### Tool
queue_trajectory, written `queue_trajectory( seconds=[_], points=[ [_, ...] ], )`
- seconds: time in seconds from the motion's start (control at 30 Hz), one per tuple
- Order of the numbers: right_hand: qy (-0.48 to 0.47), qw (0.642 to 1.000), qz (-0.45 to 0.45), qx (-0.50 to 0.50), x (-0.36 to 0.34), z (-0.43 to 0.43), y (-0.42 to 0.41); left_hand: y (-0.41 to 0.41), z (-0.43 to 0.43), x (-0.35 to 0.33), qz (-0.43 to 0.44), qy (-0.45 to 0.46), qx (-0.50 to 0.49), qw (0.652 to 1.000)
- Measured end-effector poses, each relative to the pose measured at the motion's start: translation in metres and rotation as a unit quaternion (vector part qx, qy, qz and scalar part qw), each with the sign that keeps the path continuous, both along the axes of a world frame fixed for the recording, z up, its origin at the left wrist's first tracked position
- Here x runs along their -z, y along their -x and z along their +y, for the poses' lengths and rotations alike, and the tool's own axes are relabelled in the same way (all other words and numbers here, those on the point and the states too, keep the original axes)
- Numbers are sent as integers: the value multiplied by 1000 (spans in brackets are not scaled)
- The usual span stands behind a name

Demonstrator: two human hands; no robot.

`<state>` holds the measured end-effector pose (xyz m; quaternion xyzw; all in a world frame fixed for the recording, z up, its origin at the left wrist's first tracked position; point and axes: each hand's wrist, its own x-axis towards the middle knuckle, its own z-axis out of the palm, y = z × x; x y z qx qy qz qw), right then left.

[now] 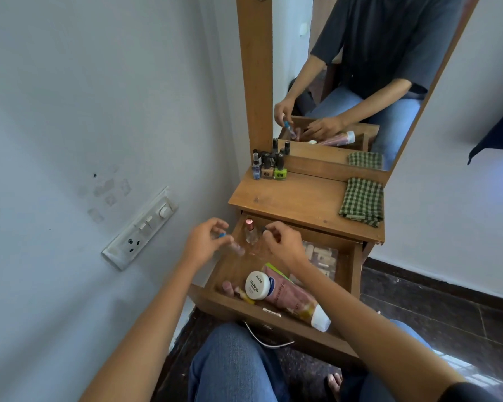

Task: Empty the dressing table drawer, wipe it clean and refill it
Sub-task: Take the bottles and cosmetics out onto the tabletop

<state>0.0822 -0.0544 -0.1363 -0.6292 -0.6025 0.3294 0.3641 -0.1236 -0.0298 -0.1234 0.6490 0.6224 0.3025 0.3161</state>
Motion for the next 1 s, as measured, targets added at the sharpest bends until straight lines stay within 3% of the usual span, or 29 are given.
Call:
queue_trajectory(
  seconds=[0.1, 0.2, 0.27, 0.33, 0.43, 0.53, 0.63, 0.77, 1.0],
  points=[
    [19, 995, 95, 27, -18, 13, -11, -6, 7, -6, -223, 55, -85, 970],
    [-9, 992, 120, 43, -35, 27, -21, -21, 7, -14, -452, 149, -95, 874],
    [-28, 989, 134, 61, -43, 36, -26, -31, 6, -16, -523, 191, -82, 827],
    [-39, 988, 133, 69, -46, 45, -31, -42, 7, -15, -543, 205, -62, 812],
    [-51, 990, 112, 63, -47, 56, -38, -59, 12, -11, -498, 179, -49, 847],
    [-63, 993, 80, 65, -46, 68, -44, -71, 25, -7, -363, 108, -55, 924],
    [-65, 996, -10, 64, -44, 82, -52, -82, 43, -3, -255, 47, -70, 963],
    [-38, 986, -148, 62, -29, 105, -63, -100, 63, -8, -171, -28, -88, 981],
    [-86, 984, -129, 85, -10, 129, -70, -128, 98, -4, -70, -47, -80, 993]
  ],
)
